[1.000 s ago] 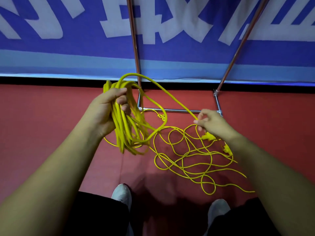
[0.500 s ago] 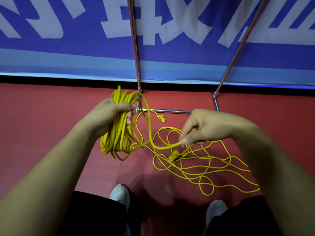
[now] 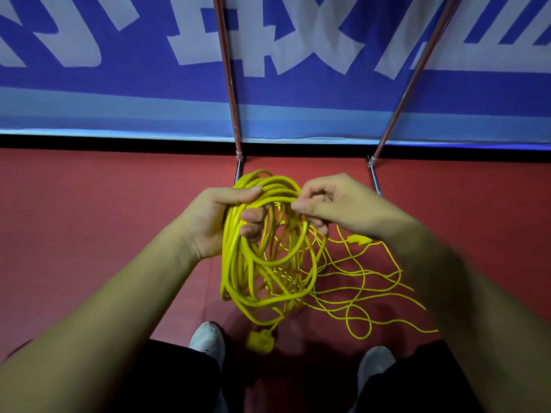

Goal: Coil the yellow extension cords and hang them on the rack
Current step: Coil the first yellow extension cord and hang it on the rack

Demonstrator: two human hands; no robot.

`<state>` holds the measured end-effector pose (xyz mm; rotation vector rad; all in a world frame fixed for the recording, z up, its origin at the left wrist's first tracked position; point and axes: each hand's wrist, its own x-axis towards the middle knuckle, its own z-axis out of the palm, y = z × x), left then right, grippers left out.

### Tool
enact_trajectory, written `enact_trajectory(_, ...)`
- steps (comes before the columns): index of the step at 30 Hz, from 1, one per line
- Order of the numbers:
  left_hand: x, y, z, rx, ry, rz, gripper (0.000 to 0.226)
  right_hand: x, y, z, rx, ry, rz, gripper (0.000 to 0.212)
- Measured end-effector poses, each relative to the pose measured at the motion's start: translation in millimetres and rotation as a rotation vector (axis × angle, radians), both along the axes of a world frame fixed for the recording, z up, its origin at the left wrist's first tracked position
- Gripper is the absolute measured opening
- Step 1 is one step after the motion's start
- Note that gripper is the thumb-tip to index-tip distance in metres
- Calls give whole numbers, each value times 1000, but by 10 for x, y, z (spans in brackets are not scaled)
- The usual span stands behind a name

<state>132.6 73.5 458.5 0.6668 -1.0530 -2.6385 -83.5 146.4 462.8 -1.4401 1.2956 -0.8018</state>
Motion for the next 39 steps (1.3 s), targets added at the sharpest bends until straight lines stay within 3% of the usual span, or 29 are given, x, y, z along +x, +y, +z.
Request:
enact_trajectory(5,68,-52,-10,-4,-23,75,24,-381,5,-341,294,159,334,6)
enact_trajectory(12,167,-139,-29,1,-19,141,24,-622,4,-779,404,211,323,9)
enact_trajectory(16,221,-178,41,-35,-5,180,15,-759,-21,-989,321,482,181,17)
enact_trajectory(19,256,-178,68,-104,-81,154,20,-783,-73,-1051,188,281,-130,5)
enact_trajectory(23,276,-186,-5,-162,-157,59,38,-703,-133,-776,-17,-41,-374,18)
enact_trajectory(27,248,-191,-42,-129,-166,35,43,-466,-135,-332,-101,-101,-326,21)
enact_trajectory(33,139,-53,-39,-148,-177,23,29,54,4,139,-124,207,24,8)
enact_trajectory(35,98,15,-38,-176,-212,-20,28,188,17,126,-158,259,24,4)
enact_trajectory(39,66,55,-25,-134,-146,-109,29,190,29,5,-100,176,-11,12)
